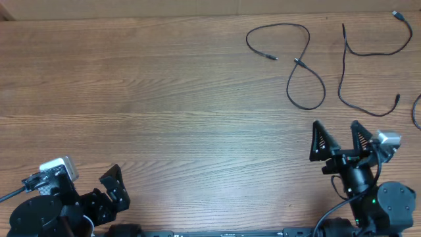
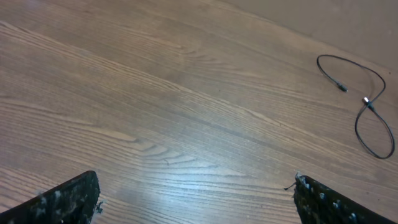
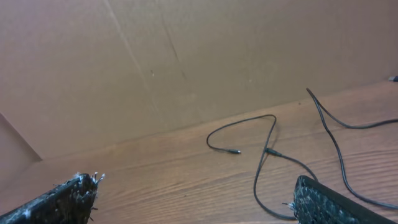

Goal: Untangle cables

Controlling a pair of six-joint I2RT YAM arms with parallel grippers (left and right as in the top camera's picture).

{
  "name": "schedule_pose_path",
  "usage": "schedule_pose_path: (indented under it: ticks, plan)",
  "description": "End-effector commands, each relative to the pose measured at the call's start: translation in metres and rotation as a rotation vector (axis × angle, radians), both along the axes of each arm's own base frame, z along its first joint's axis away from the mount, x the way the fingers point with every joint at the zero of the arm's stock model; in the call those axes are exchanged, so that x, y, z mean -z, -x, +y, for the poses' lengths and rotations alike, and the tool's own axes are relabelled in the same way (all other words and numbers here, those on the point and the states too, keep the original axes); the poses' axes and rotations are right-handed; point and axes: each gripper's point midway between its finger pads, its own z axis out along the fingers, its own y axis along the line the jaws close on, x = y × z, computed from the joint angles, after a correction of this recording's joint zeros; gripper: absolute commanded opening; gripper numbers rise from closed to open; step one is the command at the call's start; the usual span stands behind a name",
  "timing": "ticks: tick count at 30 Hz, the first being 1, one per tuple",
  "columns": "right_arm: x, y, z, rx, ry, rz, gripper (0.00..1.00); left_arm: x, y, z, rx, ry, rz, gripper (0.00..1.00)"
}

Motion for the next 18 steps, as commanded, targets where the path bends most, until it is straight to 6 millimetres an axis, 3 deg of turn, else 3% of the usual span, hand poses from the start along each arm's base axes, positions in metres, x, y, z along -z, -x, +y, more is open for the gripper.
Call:
schedule_pose_path:
  ticks: [1,11,18]
  plan:
    - [0.006,0.001,-0.002,0.013,-0.004,-0.034,1.00,-0.002,0.002,-0.001,-0.008,0.019,-0.014,1.00]
    - [0.024,0.003,-0.009,0.044,-0.004,-0.100,1.00,-0.002,0.002,-0.001,-0.008,0.019,-0.014,0.99]
    - [0.024,0.003,-0.009,0.044,-0.005,-0.179,1.00,-0.002,0.002,-0.001,-0.008,0.019,-0.014,1.00]
